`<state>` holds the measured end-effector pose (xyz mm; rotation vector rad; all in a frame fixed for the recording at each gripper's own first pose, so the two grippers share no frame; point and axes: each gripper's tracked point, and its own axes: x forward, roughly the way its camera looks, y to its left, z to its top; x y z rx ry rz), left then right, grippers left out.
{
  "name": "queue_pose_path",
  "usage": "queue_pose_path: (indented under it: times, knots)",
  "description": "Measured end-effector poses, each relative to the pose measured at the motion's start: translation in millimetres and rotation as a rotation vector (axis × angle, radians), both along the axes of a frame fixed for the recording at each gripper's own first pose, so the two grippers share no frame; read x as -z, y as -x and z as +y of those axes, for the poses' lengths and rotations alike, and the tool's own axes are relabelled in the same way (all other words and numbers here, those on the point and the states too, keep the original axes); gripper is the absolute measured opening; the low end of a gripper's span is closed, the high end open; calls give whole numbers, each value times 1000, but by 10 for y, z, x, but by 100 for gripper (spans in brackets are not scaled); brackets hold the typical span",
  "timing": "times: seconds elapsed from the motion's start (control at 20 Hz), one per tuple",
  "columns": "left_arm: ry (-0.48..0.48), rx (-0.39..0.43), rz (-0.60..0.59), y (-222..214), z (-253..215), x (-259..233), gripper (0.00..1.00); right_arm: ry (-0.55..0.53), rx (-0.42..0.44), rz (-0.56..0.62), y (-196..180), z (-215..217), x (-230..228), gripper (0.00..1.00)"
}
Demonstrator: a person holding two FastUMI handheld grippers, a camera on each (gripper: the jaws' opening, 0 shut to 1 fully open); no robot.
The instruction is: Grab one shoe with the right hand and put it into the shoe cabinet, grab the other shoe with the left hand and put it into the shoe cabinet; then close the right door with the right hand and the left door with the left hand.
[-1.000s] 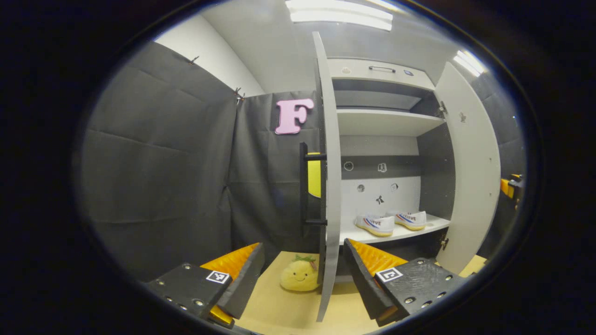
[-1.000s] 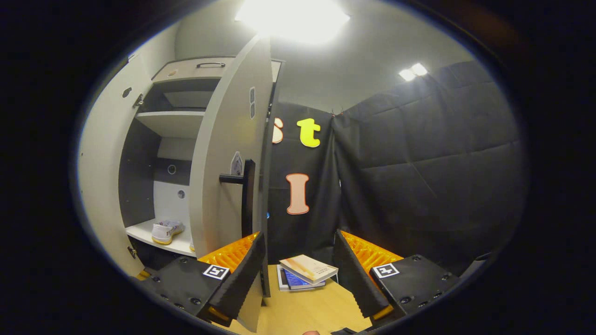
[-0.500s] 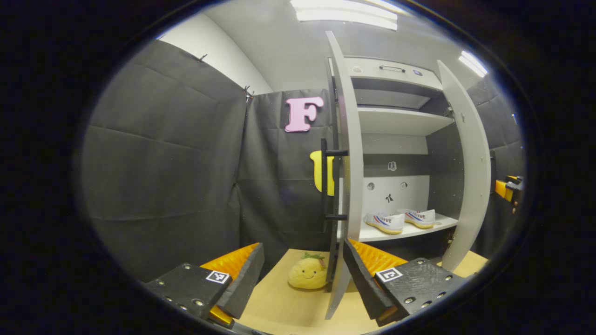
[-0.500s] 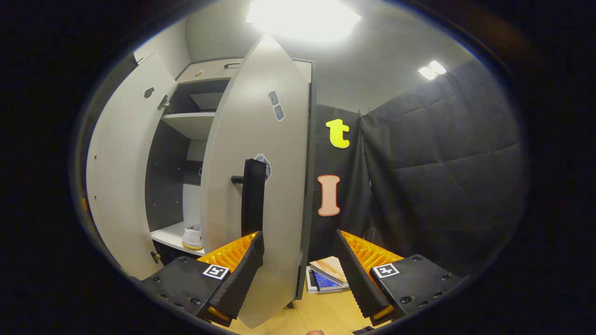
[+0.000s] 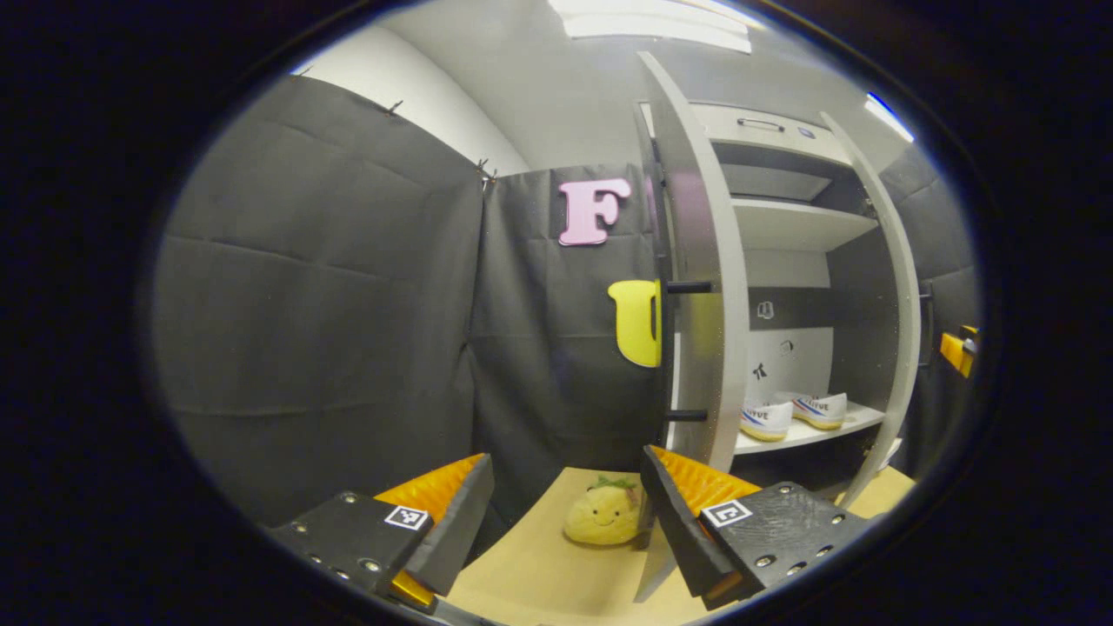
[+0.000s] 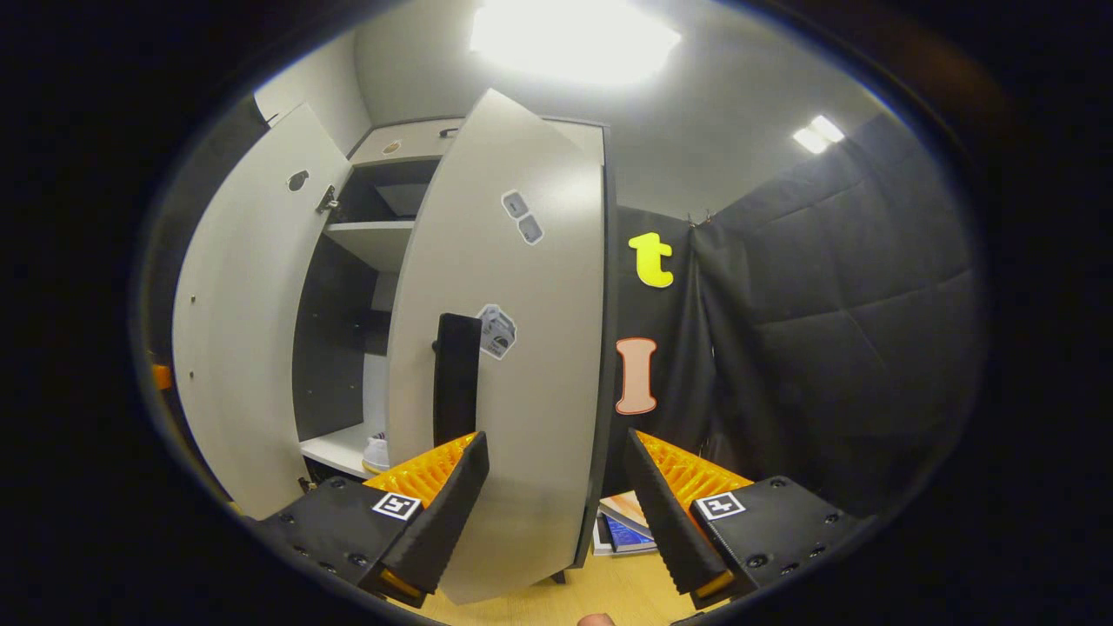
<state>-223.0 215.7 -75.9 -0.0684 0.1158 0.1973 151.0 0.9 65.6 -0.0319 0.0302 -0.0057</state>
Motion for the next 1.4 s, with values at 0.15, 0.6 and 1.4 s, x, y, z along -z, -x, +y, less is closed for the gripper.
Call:
queue_pose_path:
  times: [0.15,0.6,1.4]
  knots:
    - [-16,-21,-18,-173,122,-98,97,3,-7,17,82,-29,80,99]
    - [-48,-34,-19,-512,105,-96,100,26,-1,76,277,-172,386,99]
    - [-25,74,-65,-467,-610,-198,99,26,11,77,394,-337,428,99]
